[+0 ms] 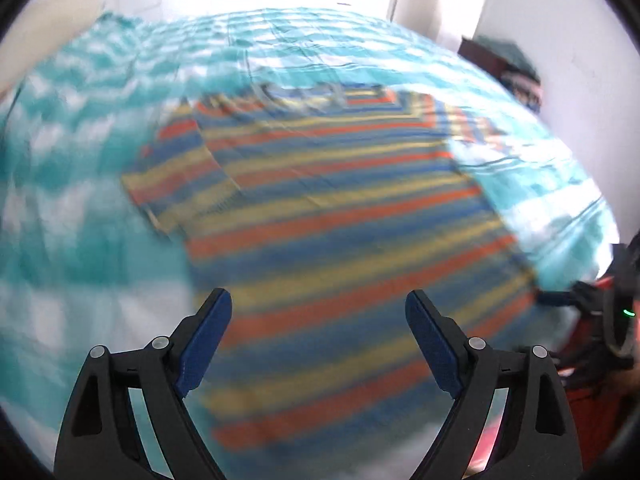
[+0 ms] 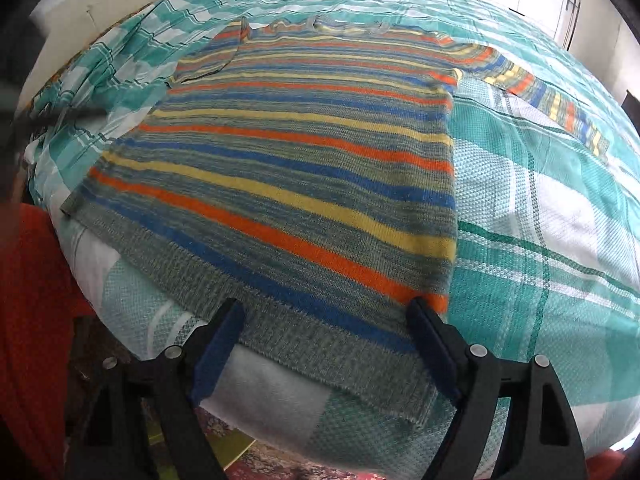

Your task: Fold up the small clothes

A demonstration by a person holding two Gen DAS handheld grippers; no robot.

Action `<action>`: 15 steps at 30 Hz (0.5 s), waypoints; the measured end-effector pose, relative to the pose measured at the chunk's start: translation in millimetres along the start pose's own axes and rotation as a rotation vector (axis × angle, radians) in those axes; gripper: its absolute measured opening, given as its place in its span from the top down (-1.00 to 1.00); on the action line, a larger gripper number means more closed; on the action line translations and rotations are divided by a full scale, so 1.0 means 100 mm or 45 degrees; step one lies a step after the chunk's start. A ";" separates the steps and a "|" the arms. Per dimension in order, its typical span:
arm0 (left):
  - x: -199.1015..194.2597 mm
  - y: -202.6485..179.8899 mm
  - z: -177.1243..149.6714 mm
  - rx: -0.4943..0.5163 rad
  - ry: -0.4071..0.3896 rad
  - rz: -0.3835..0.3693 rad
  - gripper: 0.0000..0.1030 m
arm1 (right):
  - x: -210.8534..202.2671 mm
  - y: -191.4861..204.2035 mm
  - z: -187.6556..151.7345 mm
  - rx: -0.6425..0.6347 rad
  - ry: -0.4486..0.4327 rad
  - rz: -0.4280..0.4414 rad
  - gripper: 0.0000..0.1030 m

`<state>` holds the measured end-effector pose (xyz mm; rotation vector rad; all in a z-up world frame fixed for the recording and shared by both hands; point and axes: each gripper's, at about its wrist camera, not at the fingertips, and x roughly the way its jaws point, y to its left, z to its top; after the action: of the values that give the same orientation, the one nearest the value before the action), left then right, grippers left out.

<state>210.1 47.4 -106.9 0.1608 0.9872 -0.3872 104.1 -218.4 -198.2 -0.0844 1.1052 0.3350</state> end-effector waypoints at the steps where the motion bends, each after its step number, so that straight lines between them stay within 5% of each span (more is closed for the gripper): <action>1: 0.12 0.08 0.10 0.066 0.017 0.058 -0.66 | -0.01 0.01 0.00 -0.006 -0.002 0.002 -0.69; 7: 1.03 0.44 0.34 0.188 0.191 0.172 -0.45 | -0.01 -0.02 0.01 0.013 -0.006 0.019 -0.80; 11: 1.31 0.49 0.38 0.240 0.199 0.175 -0.64 | 0.01 0.02 0.01 0.001 -0.007 0.007 -0.87; 12: 1.31 0.55 0.42 0.203 0.192 0.142 -0.53 | 0.01 0.03 0.00 -0.003 -0.008 0.004 -0.89; 13: 1.30 0.60 0.45 0.169 0.187 0.127 0.07 | 0.02 0.04 0.00 -0.005 -0.008 0.001 -0.90; 14: 1.28 0.67 0.48 0.135 0.185 0.121 0.96 | 0.01 0.04 0.00 -0.002 -0.009 0.000 -0.90; 15: 1.26 0.76 0.51 0.098 0.196 0.124 0.89 | 0.01 0.04 -0.01 0.004 -0.010 0.000 -0.90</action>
<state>341.5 70.3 -187.7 0.3109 1.1118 -0.3272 102.6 -214.8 -199.3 -0.0803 1.0978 0.3336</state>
